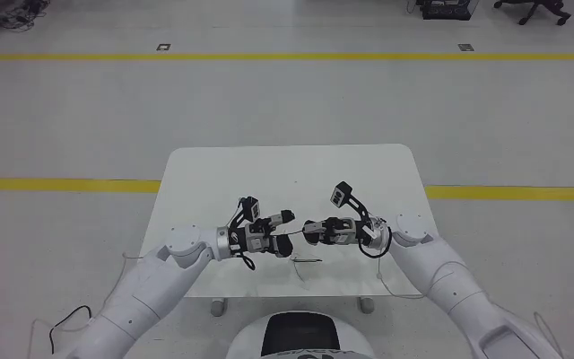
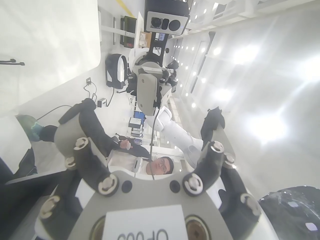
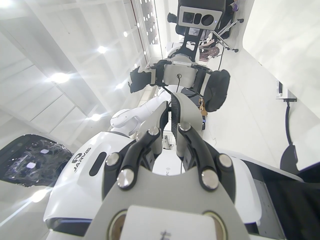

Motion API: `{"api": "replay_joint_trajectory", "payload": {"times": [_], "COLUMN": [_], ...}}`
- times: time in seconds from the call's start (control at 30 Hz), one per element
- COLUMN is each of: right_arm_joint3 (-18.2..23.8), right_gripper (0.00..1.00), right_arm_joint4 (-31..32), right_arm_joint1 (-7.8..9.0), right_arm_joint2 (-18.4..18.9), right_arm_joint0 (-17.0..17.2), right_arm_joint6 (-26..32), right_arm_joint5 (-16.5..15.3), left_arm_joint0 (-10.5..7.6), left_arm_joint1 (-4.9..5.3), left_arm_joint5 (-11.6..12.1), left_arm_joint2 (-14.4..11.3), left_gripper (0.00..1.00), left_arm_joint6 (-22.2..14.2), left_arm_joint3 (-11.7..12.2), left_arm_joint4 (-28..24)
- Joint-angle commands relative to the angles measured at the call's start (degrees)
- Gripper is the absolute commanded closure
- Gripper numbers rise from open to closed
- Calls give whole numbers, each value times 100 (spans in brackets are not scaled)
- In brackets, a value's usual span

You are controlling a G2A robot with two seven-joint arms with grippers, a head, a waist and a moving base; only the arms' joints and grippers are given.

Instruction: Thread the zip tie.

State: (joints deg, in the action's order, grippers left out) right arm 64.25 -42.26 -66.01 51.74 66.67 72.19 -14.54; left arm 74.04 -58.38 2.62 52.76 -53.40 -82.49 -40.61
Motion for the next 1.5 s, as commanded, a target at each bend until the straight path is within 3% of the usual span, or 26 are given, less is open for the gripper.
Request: {"api": "replay_joint_trajectory", "payload": {"times": [0.0, 1.03, 1.37, 1.47], "right_arm_joint3": [0, 16, 35, 48], "right_gripper": [100, 100, 100, 100], "right_arm_joint4": [12, 176, 204, 218], "right_arm_joint1": [-3, -41, -55, -56], "right_arm_joint2": [8, 130, 168, 179], "right_arm_joint0": [3, 84, 100, 108], "right_arm_joint6": [5, 55, 47, 44], "right_arm_joint5": [2, 75, 47, 46], "left_arm_joint0": [-5, 22, -19, -41], "left_arm_joint1": [-2, -7, -19, -25], "left_arm_joint5": [10, 98, -38, -48], "left_arm_joint2": [-2, 22, -103, -122], "left_gripper": [0, 0, 0, 8], "left_arm_joint6": [-5, -44, -50, -62], "left_arm_joint3": [15, 29, -23, -4], "left_arm_joint4": [-17, -149, 32, 32]}}
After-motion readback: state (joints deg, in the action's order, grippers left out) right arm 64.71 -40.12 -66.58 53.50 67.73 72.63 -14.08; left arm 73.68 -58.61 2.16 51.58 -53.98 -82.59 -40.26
